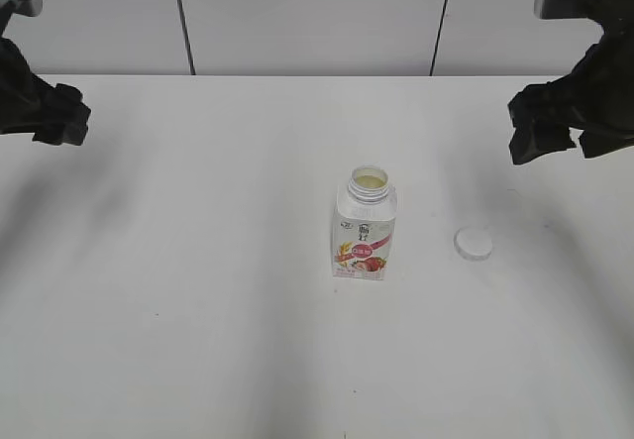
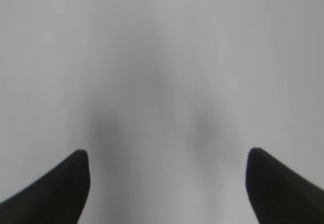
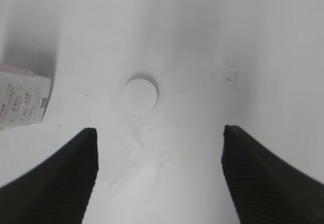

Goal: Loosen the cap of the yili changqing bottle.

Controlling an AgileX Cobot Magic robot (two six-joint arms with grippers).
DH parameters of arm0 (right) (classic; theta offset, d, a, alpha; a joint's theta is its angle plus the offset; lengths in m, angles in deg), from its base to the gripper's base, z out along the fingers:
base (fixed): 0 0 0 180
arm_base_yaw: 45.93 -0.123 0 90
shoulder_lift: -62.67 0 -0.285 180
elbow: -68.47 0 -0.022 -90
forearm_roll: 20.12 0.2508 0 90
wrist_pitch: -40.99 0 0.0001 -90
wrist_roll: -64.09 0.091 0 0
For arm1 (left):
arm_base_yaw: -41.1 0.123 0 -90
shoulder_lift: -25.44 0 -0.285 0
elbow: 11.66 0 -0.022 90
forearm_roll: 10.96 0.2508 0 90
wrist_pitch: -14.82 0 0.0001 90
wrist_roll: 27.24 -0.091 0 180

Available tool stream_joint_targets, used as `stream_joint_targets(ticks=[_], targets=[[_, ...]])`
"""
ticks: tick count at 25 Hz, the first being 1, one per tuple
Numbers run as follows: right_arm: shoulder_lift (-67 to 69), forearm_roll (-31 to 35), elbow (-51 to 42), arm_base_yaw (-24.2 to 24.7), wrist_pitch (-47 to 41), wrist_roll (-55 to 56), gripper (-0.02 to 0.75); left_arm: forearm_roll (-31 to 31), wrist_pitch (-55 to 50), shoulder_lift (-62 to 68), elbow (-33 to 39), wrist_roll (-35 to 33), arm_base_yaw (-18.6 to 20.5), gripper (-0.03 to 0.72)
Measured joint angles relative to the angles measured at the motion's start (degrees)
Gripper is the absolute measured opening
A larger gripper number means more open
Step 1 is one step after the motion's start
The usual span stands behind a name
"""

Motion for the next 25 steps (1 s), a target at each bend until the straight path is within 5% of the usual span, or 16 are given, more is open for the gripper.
stream_joint_targets(ticks=[6,17,25], targets=[[-3.96,-1.66,0.0,0.0,-2.46,-0.32,0.595,-12.1,-13.37,-1.36,-4.13,-10.1,0.0,0.573],[-10.75,-4.6,0.0,0.0,-12.19,-0.66,0.592,-14.04,-28.82,-7.59,-5.23,-9.82,0.0,0.573],[-18.06,0.6,-3.12,0.0,-16.15,-4.27,0.589,-14.1,-34.48,-18.74,-5.23,-7.85,0.0,0.566]])
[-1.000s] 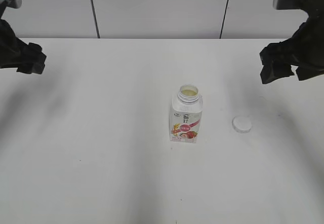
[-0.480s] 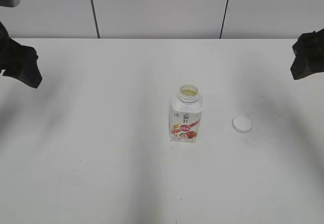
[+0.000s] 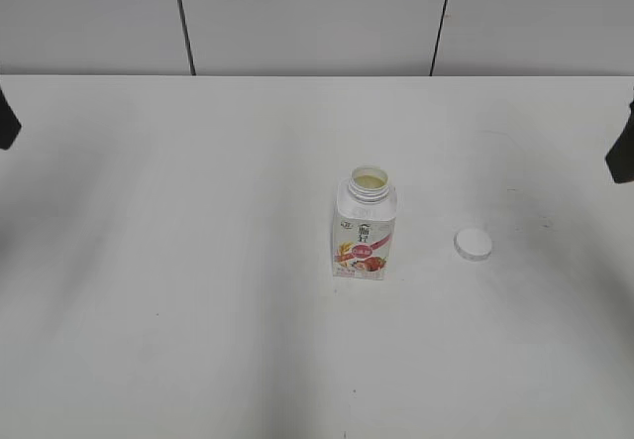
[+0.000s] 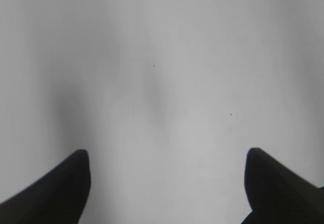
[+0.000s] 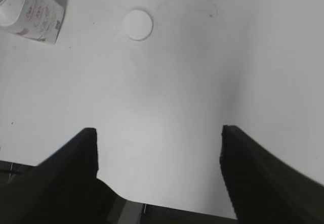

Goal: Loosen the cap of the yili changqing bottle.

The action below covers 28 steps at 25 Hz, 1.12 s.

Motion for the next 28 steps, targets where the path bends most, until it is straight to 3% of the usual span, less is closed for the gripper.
stream_joint_targets(ticks=[13,28], targets=[[-18.13,1.39,-10.83,0.0,-1.25,-3.14,0.588,0.0,-5.82,-15.45,2.01,0.06,0.0,0.565],[-31.97,-0.35,-28.42,0.0,-1.43,-3.26,0.587,-0.81,-6.04,-40.87,26.0,0.06,0.0,0.562]])
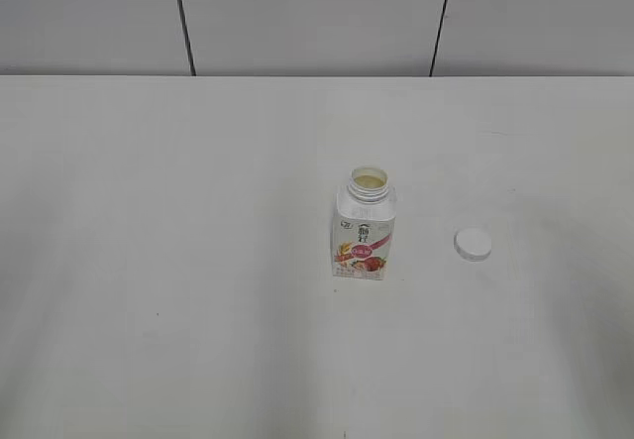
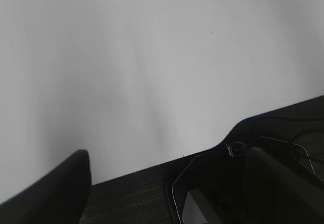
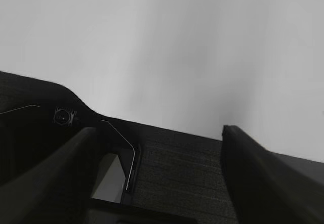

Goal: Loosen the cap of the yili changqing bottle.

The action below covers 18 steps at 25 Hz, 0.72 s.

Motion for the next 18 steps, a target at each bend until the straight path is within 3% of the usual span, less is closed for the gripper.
stream_joint_targets(ticks=[6,18], targets=[[-3.42,-0.68,-0.45,0.0,-0.12,0.0,0.587,-0.49,0.13,-10.26,6.48,0.05,0.0,0.562],[-14.12,-1.21,-0.89,0.0,-0.29,-0.04,0.587,-6.28,8.58,-29.48,9.58,0.15,0.0,0.551]])
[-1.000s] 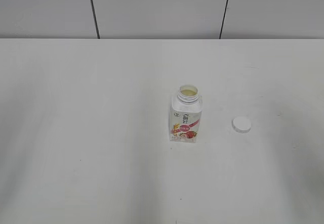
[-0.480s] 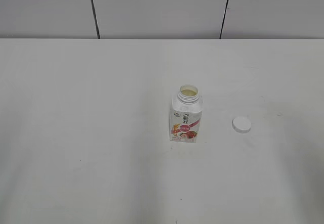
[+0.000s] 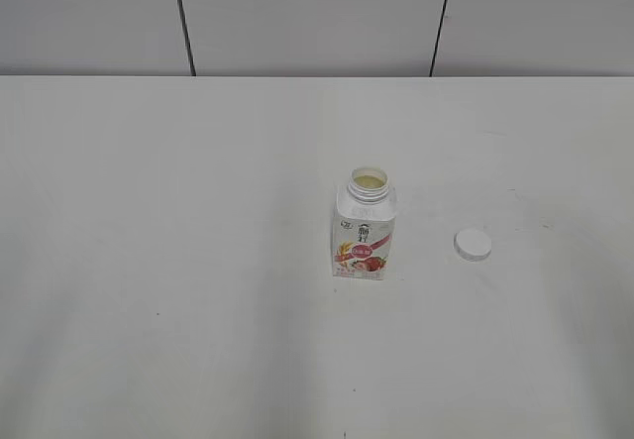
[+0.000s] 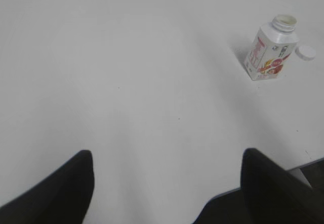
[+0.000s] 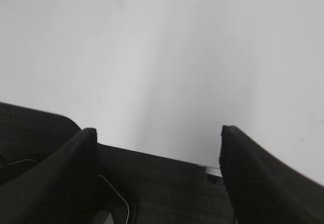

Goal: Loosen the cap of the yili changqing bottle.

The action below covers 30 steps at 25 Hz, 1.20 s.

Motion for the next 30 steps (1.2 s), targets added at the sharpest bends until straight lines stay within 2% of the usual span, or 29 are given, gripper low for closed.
stream_joint_targets(ticks=[4,17,30], targets=[[-5.5,-1.11,-0.03,0.0,0.0,-0.06,0.587,-0.14,0.41,-2.87,0.0,0.0,0.0,0.522],[-23.73,-2.15,-0.1,0.0,-0.09,-0.06,0.587,-0.2,0.39,-4.18,0.0,0.0,0.0,0.497],[-24.5,-2.47,-0.16,0.0,-0.09,-0.01,0.587,-0.22,0.39,-4.18,0.0,0.0,0.05,0.489]])
